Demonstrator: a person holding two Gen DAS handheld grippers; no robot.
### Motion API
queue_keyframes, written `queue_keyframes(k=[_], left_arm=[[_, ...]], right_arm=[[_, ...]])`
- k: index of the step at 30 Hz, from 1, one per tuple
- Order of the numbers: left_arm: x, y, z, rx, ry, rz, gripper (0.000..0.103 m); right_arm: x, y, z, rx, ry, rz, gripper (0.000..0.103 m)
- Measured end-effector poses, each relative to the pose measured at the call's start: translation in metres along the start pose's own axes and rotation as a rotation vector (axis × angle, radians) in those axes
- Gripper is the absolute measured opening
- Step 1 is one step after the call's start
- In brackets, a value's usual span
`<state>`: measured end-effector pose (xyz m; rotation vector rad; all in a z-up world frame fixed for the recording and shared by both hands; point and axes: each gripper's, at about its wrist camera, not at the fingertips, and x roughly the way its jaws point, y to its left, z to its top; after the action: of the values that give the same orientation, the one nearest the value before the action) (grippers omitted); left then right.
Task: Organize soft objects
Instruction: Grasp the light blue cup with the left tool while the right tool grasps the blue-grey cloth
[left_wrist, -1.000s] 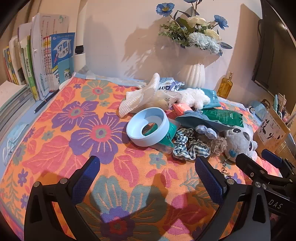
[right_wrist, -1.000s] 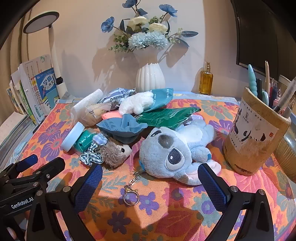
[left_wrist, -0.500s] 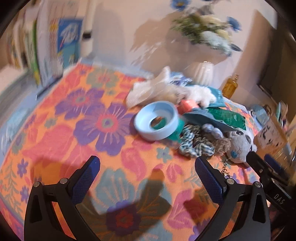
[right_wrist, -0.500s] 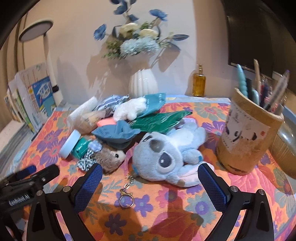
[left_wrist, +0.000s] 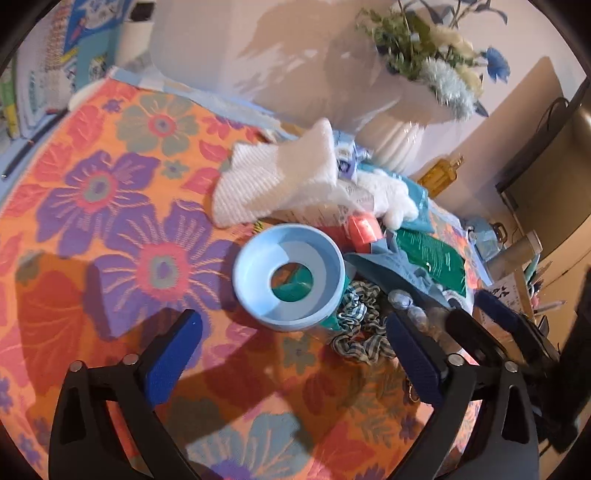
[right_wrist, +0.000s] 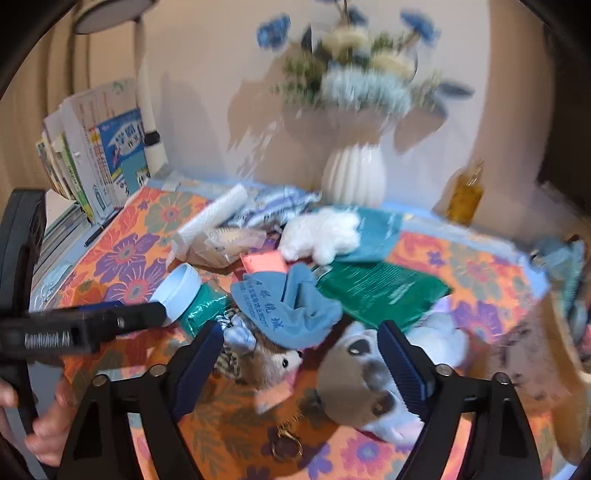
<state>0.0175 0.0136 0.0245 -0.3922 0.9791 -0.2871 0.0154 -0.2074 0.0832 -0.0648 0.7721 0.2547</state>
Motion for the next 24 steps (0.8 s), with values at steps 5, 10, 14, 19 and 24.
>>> queue_keyframes(k=[5, 10, 14, 19, 24], left_arm=[[0.014, -0.001, 0.001, -0.007, -0.013, 0.012, 0.087], [0.013, 0.001, 0.002, -0.004, -0.052, 0.013, 0.06], [0.001, 0.0, -0.002, 0.012, -0.118, -0.002, 0.056], [-0.035, -0.016, -0.01, 0.094, -0.22, 0.004, 0.056], [-0.066, -0.032, -0.024, 0.149, -0.259, -0.005, 0.054]], right_arm=[[0.033, -0.008, 0.003, 0.08, 0.047, 0.092, 0.056], [0.037, 0.001, 0.004, 0.047, 0.045, 0.101, 0.024], [0.03, -0.004, 0.005, 0.063, 0.038, 0.124, 0.01], [-0.008, -0.008, 0.01, 0.072, -0.06, 0.141, 0.007], [-0.057, -0.01, 0.003, 0.078, -0.129, 0.163, 0.007]])
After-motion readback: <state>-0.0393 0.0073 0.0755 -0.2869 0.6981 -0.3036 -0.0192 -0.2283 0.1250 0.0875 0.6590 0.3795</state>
